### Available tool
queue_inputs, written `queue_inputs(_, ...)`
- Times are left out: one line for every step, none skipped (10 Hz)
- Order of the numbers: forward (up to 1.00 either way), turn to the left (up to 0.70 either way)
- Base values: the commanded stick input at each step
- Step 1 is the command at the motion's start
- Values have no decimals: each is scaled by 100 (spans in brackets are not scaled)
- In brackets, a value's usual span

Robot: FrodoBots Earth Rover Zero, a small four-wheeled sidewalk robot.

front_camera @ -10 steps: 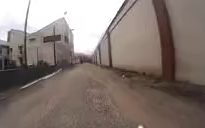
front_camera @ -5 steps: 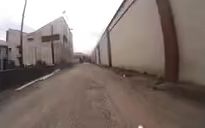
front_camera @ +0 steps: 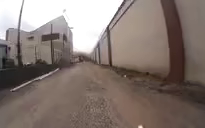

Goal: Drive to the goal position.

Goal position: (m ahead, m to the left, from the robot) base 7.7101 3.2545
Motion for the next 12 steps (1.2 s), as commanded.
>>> queue_inputs(30, 0)
queue_inputs(30, 0)
queue_inputs(30, 0)
queue_inputs(30, 0)
queue_inputs(30, 0)
queue_inputs(30, 0)
queue_inputs(30, 0)
queue_inputs(30, 0)
queue_inputs(30, 0)
queue_inputs(30, 0)
queue_inputs(30, 0)
queue_inputs(30, 0)
